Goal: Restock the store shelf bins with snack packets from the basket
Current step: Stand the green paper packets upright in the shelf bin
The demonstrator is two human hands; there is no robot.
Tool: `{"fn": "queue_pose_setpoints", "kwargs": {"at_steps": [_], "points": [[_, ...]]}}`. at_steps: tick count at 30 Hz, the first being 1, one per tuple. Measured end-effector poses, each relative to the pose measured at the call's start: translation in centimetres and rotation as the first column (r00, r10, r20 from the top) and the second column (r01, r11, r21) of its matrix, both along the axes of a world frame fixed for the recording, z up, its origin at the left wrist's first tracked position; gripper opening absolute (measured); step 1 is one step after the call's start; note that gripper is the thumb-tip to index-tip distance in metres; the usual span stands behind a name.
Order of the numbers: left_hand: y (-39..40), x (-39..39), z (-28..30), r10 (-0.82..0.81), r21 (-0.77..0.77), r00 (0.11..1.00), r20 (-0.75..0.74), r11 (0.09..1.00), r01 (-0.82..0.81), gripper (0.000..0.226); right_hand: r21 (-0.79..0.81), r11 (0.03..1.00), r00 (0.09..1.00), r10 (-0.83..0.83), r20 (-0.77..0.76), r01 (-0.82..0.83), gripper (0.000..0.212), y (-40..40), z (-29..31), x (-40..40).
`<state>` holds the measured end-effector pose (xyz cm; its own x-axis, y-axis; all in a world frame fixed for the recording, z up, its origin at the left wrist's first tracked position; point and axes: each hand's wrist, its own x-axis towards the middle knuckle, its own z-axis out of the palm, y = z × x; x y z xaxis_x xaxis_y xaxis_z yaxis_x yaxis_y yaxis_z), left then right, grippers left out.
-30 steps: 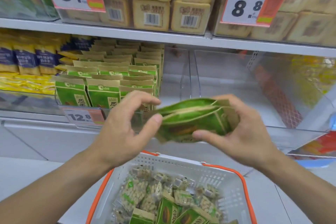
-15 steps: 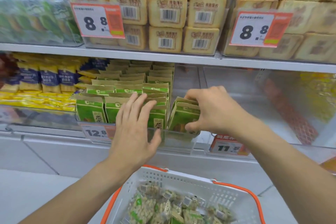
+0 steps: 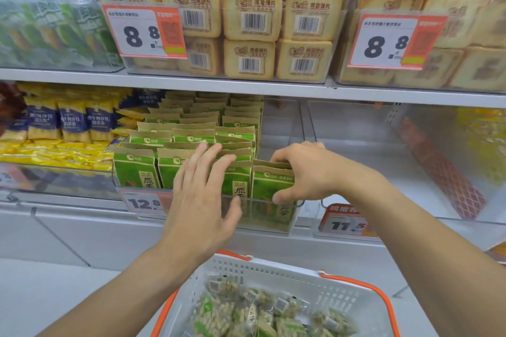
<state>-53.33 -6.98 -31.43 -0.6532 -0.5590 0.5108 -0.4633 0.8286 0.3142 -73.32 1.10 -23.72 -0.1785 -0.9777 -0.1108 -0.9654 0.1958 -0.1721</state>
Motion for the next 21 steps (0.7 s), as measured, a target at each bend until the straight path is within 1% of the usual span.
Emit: {"fn": "queue_pose_setpoints", "kwargs": {"at_steps": [7, 12, 17, 21], "points": [[0.2, 0.2, 0.0, 0.005, -0.003, 1.0, 0.01, 1.0, -0.005, 0.063, -0.051, 0.998, 1.0, -0.025, -0.016, 0.024, 0.057, 0.6, 0.7, 0.5], [0.4, 0.1, 0.2, 0.006, -0.02, 1.0, -0.022, 1.0, -0.007, 0.06, -0.092, 0.996, 1.0, -0.022, 0.021, 0.023, 0.055, 1.4, 0.4, 1.0], [0.5, 0.5, 0.6, 0.017, -0.043, 0.997, -0.078, 0.999, -0.02, 0.059, -0.125, 0.992, 0.999, -0.024, -0.028, 0.021, 0.047, 1.9, 0.0, 1.5], [0.9, 1.0, 1.3, 0.004, -0.051, 0.986, -0.165, 0.999, -0.013, 0.053, -0.152, 0.988, 0.999, -0.039, -0.036, 0.033, 0.052, 2.4, 0.5, 1.7]]}}
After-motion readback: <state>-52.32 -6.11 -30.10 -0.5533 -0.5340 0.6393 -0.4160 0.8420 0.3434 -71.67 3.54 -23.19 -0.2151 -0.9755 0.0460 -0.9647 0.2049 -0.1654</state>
